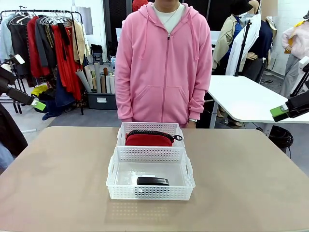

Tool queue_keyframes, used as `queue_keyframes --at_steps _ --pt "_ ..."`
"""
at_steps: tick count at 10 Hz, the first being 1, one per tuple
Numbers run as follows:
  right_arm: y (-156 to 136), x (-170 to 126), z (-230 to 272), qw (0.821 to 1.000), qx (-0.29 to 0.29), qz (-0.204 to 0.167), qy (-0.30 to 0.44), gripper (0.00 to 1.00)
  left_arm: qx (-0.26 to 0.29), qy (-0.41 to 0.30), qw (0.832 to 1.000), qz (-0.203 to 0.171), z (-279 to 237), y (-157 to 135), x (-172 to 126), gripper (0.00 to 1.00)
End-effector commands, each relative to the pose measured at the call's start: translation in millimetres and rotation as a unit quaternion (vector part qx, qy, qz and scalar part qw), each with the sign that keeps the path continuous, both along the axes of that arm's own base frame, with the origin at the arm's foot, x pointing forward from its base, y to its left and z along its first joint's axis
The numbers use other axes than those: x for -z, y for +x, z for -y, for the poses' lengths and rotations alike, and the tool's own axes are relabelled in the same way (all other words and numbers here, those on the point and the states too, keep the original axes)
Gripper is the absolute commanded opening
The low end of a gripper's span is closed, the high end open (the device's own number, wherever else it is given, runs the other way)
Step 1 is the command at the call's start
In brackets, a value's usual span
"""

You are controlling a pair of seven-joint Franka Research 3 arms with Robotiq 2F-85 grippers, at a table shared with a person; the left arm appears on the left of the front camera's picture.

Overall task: Distribute items into two baskets.
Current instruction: Place the picked Stapler into the Organizing basket as instructed by the person.

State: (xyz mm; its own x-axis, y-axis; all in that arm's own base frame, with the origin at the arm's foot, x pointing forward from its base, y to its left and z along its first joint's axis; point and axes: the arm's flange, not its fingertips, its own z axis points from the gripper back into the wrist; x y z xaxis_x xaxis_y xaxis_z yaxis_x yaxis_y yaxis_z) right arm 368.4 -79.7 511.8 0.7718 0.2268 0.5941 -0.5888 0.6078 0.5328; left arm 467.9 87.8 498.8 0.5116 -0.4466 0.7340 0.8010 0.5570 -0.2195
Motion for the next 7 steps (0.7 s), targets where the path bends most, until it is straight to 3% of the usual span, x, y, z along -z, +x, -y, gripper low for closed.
queue_keyframes --at_steps 1,7 --pt "-0.9 0.2 2.6 1.000 0.010 -0.011 0.006 1.00 0.002 -0.004 1.000 0.002 0.9 -0.6 -1.2 1.00" --pt "-0.9 0.2 2.6 1.000 0.010 -0.011 0.006 1.00 0.002 -0.004 1.000 0.002 0.9 -0.6 -1.2 1.00"
